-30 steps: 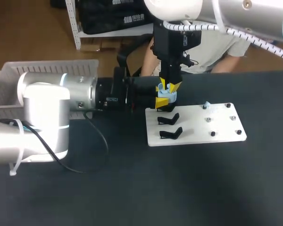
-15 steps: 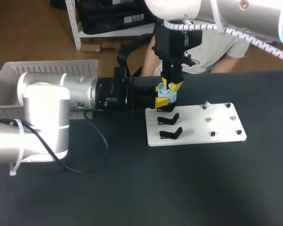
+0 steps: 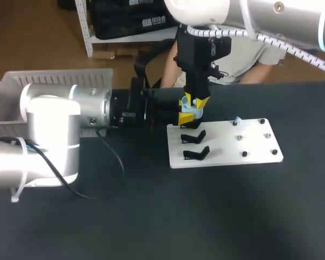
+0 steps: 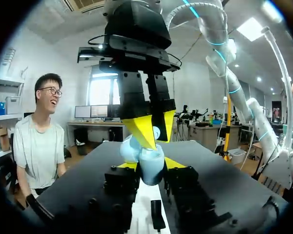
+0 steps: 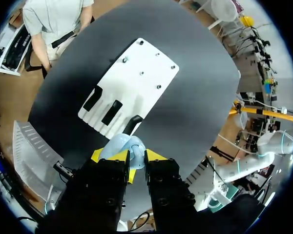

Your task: Pick up each earbud case from the left stands, insert the matching earbuds, close the lid, and place the case in the box.

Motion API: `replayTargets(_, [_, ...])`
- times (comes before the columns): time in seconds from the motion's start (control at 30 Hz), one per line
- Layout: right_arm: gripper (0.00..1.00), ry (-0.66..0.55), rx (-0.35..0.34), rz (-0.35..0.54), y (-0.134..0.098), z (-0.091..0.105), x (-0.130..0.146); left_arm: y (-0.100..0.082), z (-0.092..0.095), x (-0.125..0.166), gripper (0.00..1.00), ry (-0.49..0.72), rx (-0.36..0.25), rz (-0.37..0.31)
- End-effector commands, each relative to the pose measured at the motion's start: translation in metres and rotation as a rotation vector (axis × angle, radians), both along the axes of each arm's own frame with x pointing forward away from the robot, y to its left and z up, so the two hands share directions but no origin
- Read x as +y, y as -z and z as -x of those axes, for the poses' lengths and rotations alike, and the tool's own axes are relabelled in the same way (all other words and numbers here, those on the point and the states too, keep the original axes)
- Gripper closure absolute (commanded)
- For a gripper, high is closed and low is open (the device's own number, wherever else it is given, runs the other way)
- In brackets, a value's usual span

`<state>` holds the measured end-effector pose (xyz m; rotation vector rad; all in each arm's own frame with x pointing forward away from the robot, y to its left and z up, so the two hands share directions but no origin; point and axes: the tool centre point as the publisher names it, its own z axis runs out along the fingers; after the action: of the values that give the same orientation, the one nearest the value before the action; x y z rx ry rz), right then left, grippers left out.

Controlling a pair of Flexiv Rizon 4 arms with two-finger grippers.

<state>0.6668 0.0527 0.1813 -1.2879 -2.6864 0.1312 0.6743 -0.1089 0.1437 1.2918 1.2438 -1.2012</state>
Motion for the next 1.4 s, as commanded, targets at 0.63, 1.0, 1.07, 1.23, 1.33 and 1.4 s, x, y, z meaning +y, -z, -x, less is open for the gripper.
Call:
replayTargets(0.63, [0.57,-0.059,0.001,-0.226,-0.028,0.024,-0.005,0.000,0.001,0.000,1.00,-0.008,-0.005,0.004])
replayTargets(1.0, [0.51,-0.130,0.058,-0.242,-0.028,0.038,0.009,0.000,0.001,0.000,1.00,-0.008,-0.005,0.004])
replayTargets(1.07, [0.51,-0.130,0.068,-0.238,-0.024,0.036,0.009,0.000,0.001,0.000,1.00,-0.008,-0.005,0.004])
replayTargets(1.23, [0.50,-0.112,0.074,-0.228,-0.017,0.024,0.003,0.000,0.001,0.000,1.00,-0.008,-0.005,0.004])
replayTargets(1.33, [0.49,-0.092,0.063,-0.225,-0.018,0.017,-0.002,0.000,0.001,0.000,1.00,-0.008,-0.005,0.004])
replayTargets(1.4, [0.48,-0.084,0.058,-0.225,-0.020,0.014,-0.006,0.000,0.001,0.000,1.00,-0.008,-0.005,0.004])
